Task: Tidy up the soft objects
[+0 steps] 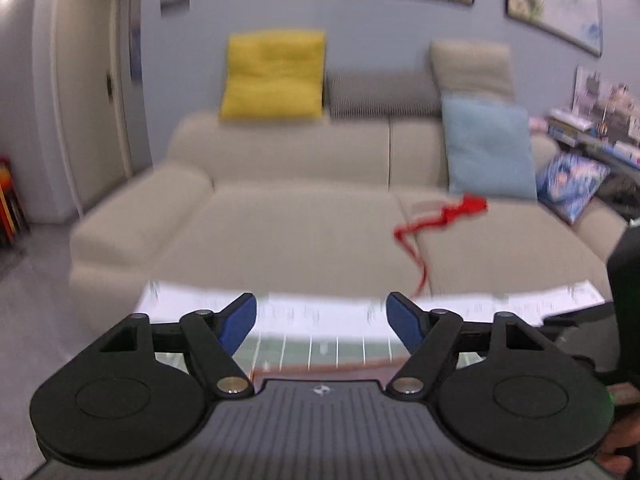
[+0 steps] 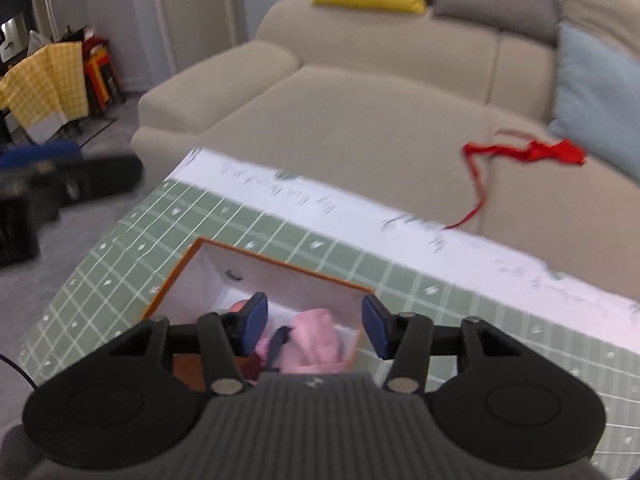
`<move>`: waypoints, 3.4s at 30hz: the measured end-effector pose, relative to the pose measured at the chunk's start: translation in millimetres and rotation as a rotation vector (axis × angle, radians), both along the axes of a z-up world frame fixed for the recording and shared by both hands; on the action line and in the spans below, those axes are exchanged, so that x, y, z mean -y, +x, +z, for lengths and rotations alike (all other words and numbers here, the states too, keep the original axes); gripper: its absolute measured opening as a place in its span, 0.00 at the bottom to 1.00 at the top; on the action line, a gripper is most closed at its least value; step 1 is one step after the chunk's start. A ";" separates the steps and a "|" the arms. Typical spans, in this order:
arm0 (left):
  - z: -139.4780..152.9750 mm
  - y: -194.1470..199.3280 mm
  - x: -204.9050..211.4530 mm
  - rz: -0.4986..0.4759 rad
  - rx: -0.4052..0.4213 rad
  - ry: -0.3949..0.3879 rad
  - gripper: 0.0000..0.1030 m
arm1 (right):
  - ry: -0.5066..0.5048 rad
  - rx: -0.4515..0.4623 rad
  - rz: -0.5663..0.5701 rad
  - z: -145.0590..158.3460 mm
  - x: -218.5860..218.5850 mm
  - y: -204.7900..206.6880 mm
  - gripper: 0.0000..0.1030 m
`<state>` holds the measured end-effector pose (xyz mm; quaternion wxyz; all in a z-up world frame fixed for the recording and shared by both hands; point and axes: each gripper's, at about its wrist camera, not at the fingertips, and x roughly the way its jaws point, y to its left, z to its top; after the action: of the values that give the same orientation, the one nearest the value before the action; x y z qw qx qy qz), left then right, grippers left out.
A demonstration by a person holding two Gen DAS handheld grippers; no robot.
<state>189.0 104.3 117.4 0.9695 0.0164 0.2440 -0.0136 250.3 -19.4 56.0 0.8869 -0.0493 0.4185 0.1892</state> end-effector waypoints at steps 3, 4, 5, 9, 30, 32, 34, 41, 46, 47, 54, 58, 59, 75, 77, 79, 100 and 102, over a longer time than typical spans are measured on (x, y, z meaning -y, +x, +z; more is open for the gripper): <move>3.8 -19.7 17.4 0.001 0.068 -0.002 0.92 | -0.012 0.081 -0.024 9.3 20.5 -25.1 0.52; 3.7 -24.2 22.3 -0.002 0.080 -0.001 0.92 | -0.006 0.099 -0.037 11.4 27.1 -33.7 0.53; 2.9 -30.3 28.5 -0.003 0.095 0.007 0.92 | 0.004 0.112 -0.048 13.3 34.8 -40.3 0.54; -5.2 -49.7 43.3 0.025 0.104 -0.032 0.93 | 0.002 0.188 -0.083 19.5 56.0 -75.8 0.57; -96.0 -115.4 63.7 0.074 -0.113 -0.163 0.93 | 0.008 0.404 -0.310 -40.0 134.5 -243.4 0.86; -95.0 -117.7 67.9 0.066 -0.101 -0.131 0.93 | -0.010 0.374 -0.310 -48.8 135.2 -249.2 0.86; -95.2 -120.2 72.9 0.055 -0.083 -0.106 0.93 | -0.001 0.363 -0.310 -52.5 136.2 -259.7 0.86; -105.5 -128.5 82.8 0.064 -0.010 -0.005 0.93 | 0.012 0.349 -0.356 -51.4 134.0 -264.2 0.86; -115.0 -133.4 84.4 0.012 -0.001 -0.007 0.93 | 0.040 0.363 -0.374 -48.7 134.3 -268.9 0.86; -116.2 -134.1 86.5 0.010 -0.001 0.007 0.93 | 0.037 0.367 -0.375 -48.9 133.7 -269.0 0.86; -114.7 -135.3 93.3 -0.033 -0.001 -0.003 0.94 | 0.009 0.362 -0.352 -54.9 126.6 -269.2 0.86; -115.2 -138.8 96.5 -0.046 0.017 0.006 0.95 | 0.006 0.351 -0.356 -56.8 127.7 -268.6 0.86; -115.2 -138.4 97.0 -0.046 0.014 0.009 0.95 | 0.007 0.350 -0.355 -56.6 128.2 -268.7 0.86; -112.1 -137.5 89.2 0.010 0.035 -0.026 1.00 | -0.008 0.350 -0.345 -56.3 126.3 -268.2 0.86; -110.7 -140.0 89.5 0.026 0.053 -0.017 1.00 | -0.011 0.348 -0.345 -56.5 125.3 -268.0 0.86; -109.8 -140.2 88.0 0.042 0.061 -0.017 1.00 | -0.013 0.350 -0.345 -56.3 125.0 -268.6 0.86; -111.0 -135.3 82.3 0.040 0.032 0.007 1.00 | -0.027 0.364 -0.321 -55.0 123.1 -272.4 0.85; -112.2 -134.8 83.8 0.032 0.023 0.008 1.00 | -0.029 0.360 -0.316 -55.7 122.2 -272.3 0.85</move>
<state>54.3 20.5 5.2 0.9723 0.0167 0.2332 0.0032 -22.0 -141.6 0.3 0.9650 -0.0291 0.2587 0.0301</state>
